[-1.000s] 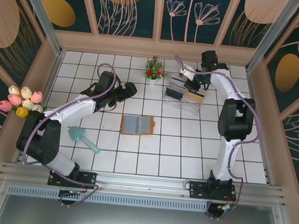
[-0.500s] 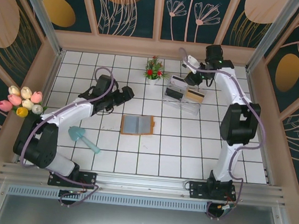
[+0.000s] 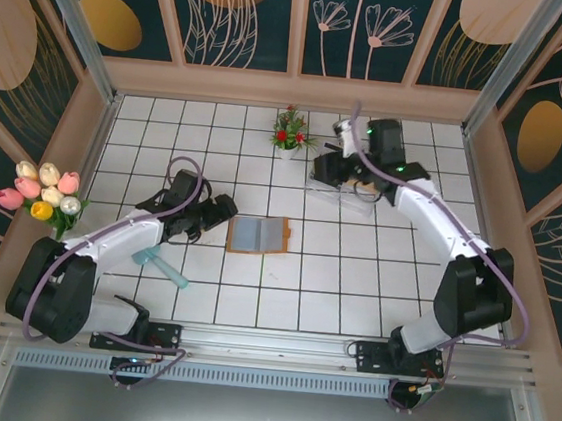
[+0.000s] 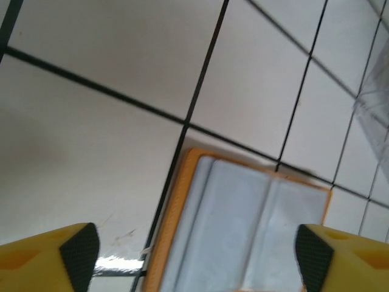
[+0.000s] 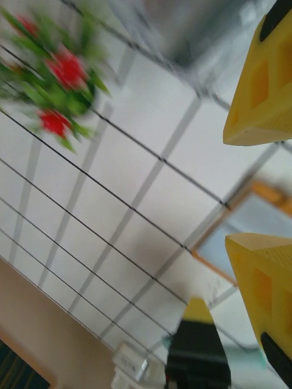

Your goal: Take the credit cards out of the card holder

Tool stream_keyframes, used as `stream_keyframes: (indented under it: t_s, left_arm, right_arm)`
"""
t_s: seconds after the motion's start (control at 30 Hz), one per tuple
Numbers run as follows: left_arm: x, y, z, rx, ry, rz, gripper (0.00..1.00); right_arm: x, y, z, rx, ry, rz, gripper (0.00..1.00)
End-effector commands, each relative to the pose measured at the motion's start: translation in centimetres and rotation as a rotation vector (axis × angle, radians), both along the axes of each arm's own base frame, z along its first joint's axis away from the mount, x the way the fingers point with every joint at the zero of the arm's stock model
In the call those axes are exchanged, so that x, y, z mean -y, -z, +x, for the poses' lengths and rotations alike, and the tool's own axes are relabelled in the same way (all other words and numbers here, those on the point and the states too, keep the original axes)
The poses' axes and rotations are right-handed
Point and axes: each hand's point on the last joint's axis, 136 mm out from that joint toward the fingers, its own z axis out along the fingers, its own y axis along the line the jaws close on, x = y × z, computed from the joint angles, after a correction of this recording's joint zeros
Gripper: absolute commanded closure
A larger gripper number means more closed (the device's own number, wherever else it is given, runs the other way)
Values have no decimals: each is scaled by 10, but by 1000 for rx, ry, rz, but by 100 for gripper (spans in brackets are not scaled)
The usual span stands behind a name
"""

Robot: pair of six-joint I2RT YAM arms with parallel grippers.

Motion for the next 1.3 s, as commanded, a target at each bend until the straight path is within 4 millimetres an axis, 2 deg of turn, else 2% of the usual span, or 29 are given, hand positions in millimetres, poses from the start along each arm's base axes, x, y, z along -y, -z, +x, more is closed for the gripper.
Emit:
stream_keyframes:
  t_s: [0.0,0.07,0.17,0.33,0.5,0.7,0.9,1.0,1.17,1.27]
  left_arm:
    - [0,6,-9,-24,4,-13,25]
    - [1,13,-12,-41,10,-14,32]
    - [5,17,-13,-49,35,-25,40]
    - [8,21,-10,-50,49,-27,49]
    - [18,23,-5,-57,80,-58,56]
    - [20,32,-2,-95,110,-32,55]
    - [39,34,1,-109,184,-100,56]
    - [51,30,1,-98,225,-164,56]
    - [64,33,-3,-95,299,-227,51]
    - [75,20,0,-32,347,-298,56]
  right_arm:
    - [-36,16,-21,-232,122,128,56]
    - [-53,40,-36,-348,161,145,56]
    - [-65,75,-52,-470,202,138,56]
    - [-83,117,-68,-566,190,61,56]
    - [-78,158,-73,-656,232,-23,56]
    - [-68,183,-82,-702,240,-78,56]
    - [-55,201,-87,-724,252,-124,56]
    - [-48,205,-88,-729,263,-131,56]
    - [-44,209,-89,-736,267,-136,56]
    - [-42,213,-91,-745,266,-137,56]
